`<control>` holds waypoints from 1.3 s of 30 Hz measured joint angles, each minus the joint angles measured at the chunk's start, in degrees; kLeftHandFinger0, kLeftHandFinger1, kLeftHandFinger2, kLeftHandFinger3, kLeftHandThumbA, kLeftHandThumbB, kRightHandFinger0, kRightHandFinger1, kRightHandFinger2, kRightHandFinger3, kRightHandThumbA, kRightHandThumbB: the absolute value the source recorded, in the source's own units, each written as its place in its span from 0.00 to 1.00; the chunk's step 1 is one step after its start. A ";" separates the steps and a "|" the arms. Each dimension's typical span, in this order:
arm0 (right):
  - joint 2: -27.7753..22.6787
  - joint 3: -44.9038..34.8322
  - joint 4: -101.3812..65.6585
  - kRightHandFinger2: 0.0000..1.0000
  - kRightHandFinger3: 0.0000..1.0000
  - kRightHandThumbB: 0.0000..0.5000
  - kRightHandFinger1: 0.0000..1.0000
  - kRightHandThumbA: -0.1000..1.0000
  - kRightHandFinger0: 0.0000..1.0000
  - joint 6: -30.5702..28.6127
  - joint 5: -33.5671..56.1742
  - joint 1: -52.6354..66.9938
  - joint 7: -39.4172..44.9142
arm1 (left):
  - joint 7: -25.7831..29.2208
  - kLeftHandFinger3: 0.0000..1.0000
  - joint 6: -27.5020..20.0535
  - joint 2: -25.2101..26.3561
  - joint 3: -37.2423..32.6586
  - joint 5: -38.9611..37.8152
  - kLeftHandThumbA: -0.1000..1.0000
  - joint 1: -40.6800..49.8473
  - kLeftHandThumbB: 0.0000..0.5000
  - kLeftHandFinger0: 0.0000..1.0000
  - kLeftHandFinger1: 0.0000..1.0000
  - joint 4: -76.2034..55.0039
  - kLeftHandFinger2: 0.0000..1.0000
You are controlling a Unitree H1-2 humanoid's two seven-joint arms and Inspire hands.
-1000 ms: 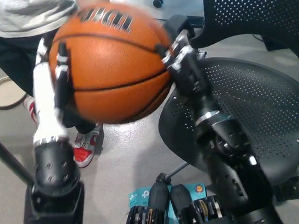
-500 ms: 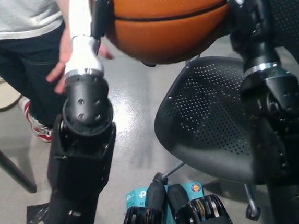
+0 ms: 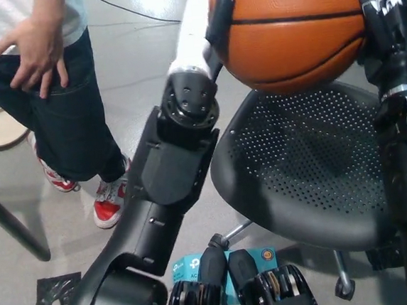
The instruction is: The robot grabs the basketball from a person using both hands and then drops it on the black chair in the front
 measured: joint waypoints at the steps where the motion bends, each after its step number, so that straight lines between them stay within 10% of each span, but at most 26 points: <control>1: -0.28 -0.41 1.58 1.00 1.00 0.35 1.00 1.00 1.00 0.18 0.28 0.00 0.00 | 0.01 1.00 -0.84 -0.36 0.33 -0.51 1.00 -0.61 0.35 1.00 1.00 2.76 1.00; 23: -1.03 -6.02 14.85 1.00 1.00 0.39 1.00 1.00 1.00 1.50 0.42 0.02 -0.05 | 0.01 1.00 -12.94 -4.05 4.20 -6.01 1.00 -8.91 0.36 1.00 1.00 36.03 1.00; 28: -3.83 -3.06 15.67 1.00 1.00 0.35 1.00 1.00 1.00 1.71 -1.55 0.05 0.04 | -0.28 1.00 -13.05 -4.09 2.33 -6.03 1.00 -9.18 0.52 1.00 1.00 37.96 1.00; 39: -18.85 0.43 27.29 1.00 1.00 0.43 1.00 1.00 1.00 -0.15 -5.27 -6.18 3.34 | -5.90 1.00 -14.33 2.91 2.43 -7.09 1.00 -9.67 0.48 1.00 1.00 36.43 1.00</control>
